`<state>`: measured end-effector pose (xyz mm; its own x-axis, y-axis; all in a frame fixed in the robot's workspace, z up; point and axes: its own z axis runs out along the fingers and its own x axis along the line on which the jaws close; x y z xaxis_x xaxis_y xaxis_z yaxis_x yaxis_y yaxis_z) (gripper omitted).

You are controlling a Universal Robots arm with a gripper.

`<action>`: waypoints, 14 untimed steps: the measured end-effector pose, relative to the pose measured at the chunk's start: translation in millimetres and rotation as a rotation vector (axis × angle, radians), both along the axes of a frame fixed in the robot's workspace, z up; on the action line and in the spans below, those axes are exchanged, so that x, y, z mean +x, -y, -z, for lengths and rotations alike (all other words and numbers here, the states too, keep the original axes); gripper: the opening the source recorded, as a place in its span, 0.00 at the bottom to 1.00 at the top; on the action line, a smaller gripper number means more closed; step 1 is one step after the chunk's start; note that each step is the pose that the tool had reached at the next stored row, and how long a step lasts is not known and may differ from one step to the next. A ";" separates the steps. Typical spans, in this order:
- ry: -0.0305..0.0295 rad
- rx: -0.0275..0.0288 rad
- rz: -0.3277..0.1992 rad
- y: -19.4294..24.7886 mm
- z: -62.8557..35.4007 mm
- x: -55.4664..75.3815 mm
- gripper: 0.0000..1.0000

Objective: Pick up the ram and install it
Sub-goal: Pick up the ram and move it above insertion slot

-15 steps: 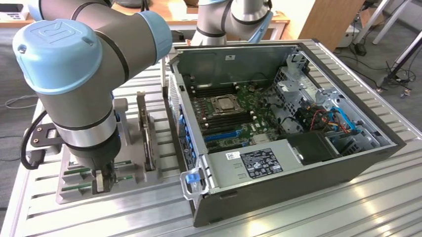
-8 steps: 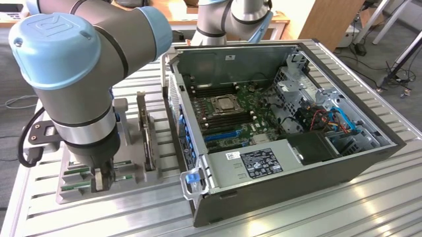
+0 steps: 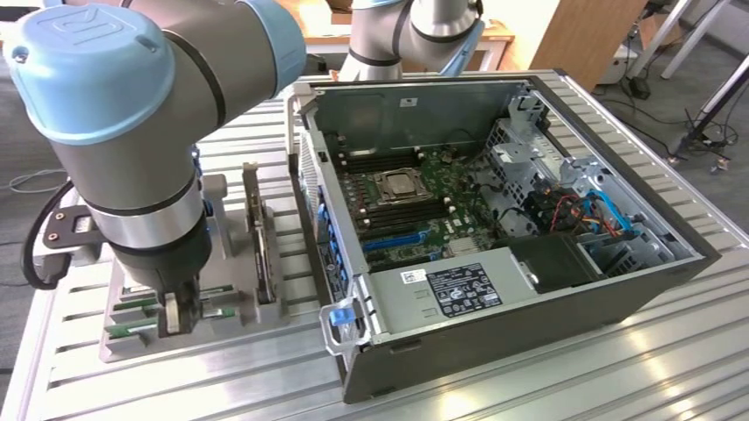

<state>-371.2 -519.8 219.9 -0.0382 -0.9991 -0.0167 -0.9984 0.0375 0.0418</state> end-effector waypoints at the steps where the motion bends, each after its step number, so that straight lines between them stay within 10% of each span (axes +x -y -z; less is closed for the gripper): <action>1: 0.0000 0.0000 0.000 0.0 -1.8 0.0 0.12; 14: 0.0000 0.0000 0.000 0.0 -26.4 0.0 0.12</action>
<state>-371.2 -519.8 246.3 -0.0378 -0.9991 -0.0167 -0.9984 0.0370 0.0418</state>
